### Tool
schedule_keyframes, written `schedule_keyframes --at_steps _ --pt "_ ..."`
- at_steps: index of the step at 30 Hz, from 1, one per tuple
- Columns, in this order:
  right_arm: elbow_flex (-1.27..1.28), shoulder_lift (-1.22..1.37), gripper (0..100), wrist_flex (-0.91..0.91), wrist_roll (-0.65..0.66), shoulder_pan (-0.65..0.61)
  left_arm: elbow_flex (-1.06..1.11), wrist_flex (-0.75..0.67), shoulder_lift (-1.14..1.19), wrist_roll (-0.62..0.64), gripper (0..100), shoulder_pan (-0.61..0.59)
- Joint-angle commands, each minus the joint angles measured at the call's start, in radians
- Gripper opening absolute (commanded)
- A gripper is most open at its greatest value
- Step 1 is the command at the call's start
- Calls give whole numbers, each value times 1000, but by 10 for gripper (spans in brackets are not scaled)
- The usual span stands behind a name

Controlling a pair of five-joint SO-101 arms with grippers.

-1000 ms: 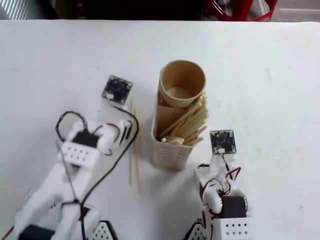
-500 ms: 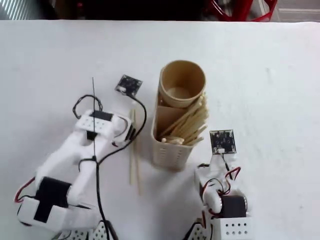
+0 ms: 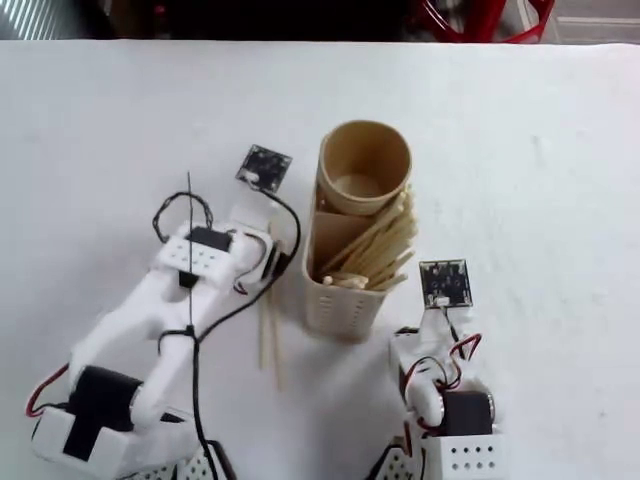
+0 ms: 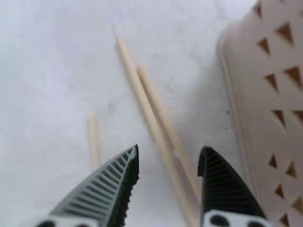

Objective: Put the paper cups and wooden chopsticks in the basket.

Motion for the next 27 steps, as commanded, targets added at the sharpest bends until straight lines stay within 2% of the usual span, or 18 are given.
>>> schedule_keyframes --at_steps 1,4,11,17,22,27 --pt "9 -2 19 4 2 8 -41 -11 47 -38 214 8" --pt "9 -2 19 4 2 8 -95 32 96 -40 209 8" --pt "9 -2 19 4 2 8 -203 127 189 -41 106 10" --pt "9 -2 19 4 2 8 -224 144 186 -48 69 -61" --pt "9 -2 19 4 2 8 -250 152 154 -132 75 -77" --pt "9 -2 19 4 2 8 -232 170 82 -146 153 -61"
